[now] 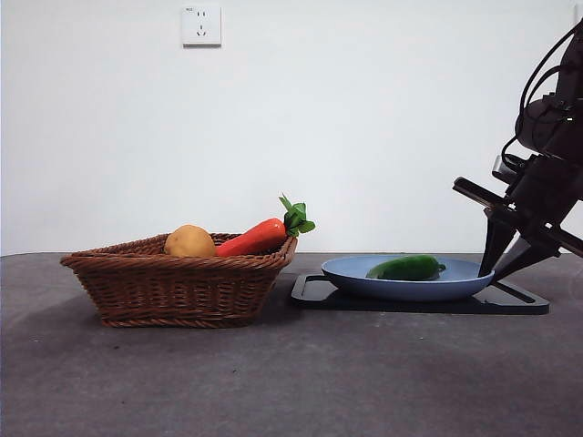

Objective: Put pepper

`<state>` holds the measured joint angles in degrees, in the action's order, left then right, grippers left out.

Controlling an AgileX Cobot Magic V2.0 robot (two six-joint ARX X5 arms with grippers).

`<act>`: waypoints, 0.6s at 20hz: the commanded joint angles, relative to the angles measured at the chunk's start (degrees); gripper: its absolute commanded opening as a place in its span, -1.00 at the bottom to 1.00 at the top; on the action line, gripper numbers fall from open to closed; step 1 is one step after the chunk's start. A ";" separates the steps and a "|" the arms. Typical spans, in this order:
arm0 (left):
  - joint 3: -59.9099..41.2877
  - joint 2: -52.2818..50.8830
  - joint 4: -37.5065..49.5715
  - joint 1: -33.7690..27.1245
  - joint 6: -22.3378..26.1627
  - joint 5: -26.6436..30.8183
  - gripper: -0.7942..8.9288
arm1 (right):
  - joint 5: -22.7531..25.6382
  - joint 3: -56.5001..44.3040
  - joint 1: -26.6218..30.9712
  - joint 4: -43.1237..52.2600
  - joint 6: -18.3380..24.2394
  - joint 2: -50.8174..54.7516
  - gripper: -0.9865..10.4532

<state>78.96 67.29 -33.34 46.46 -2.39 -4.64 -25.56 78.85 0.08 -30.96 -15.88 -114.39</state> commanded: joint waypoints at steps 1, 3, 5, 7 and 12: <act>1.03 0.50 0.17 0.44 0.46 0.09 -0.35 | -0.02 1.22 -0.04 -0.96 0.52 -0.52 -0.53; 1.03 0.50 -0.11 0.44 0.48 0.09 -0.35 | 0.09 1.22 -0.02 -2.67 1.16 1.46 -0.49; 1.03 0.50 -1.33 0.44 0.77 0.15 -0.35 | 0.17 1.22 0.35 -5.40 2.78 5.40 -0.49; 1.03 0.50 -2.99 0.39 1.14 0.15 -0.36 | -1.14 1.22 0.31 -10.12 4.15 11.47 -0.49; 1.03 0.50 -4.02 0.33 1.14 0.15 -0.36 | -5.86 1.22 -2.93 -26.21 13.16 30.23 -0.49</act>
<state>78.96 67.29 -37.60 46.46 -1.93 -4.64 -31.20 78.87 -2.59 -56.29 -6.35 -84.36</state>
